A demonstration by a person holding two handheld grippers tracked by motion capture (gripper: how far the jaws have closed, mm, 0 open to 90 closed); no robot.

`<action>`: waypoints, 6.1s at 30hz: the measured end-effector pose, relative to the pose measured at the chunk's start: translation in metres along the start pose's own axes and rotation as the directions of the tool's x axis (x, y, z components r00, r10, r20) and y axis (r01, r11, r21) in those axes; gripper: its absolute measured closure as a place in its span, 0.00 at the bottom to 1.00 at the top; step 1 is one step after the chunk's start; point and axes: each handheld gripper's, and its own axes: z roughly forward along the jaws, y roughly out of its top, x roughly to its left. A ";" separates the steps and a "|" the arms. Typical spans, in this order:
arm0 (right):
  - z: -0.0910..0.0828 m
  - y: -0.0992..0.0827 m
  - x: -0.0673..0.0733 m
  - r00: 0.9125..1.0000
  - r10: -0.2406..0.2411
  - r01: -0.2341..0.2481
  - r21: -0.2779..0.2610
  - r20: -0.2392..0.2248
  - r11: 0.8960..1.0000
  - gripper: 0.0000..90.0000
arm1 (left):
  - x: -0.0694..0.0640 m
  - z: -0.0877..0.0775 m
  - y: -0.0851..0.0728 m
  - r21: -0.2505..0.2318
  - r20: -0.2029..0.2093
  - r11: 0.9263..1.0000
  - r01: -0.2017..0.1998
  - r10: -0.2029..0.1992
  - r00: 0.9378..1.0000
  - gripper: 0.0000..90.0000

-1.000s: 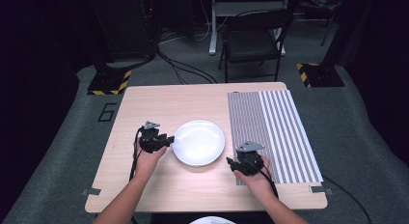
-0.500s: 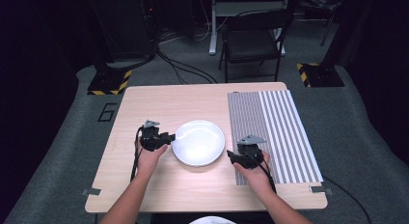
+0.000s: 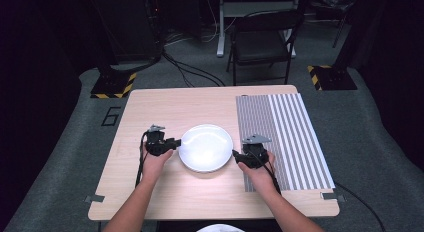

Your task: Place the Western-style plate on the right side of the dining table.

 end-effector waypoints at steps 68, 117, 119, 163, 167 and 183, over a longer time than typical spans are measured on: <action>0.051 0.001 0.004 0.979 0.195 -0.191 0.068 -0.051 0.979 0.54 | -0.005 0.007 -0.010 0.039 0.114 0.998 0.052 -0.057 0.992 0.64; 0.021 0.003 -0.024 0.966 0.258 -0.257 0.035 -0.015 0.966 0.60 | -0.032 0.029 -0.011 0.019 0.167 0.999 0.034 -0.037 0.985 0.64; 0.017 0.002 -0.025 0.968 0.251 -0.250 0.037 -0.012 0.967 0.62 | -0.033 0.030 -0.012 0.023 0.167 0.999 0.028 -0.031 0.985 0.64; -0.002 -0.007 -0.033 0.962 0.275 -0.275 0.006 -0.009 0.962 0.68 | -0.051 0.040 -0.015 0.025 0.158 1.000 0.002 -0.006 0.987 0.64; -0.004 -0.008 -0.036 0.961 0.276 -0.276 0.003 -0.007 0.961 0.69 | -0.053 0.041 -0.014 0.028 0.158 1.000 -0.004 -0.001 0.987 0.64; 0.001 -0.021 -0.042 0.946 0.324 -0.323 0.010 -0.033 0.946 0.67 | -0.055 0.039 -0.015 0.021 0.160 1.000 -0.001 -0.003 0.987 0.63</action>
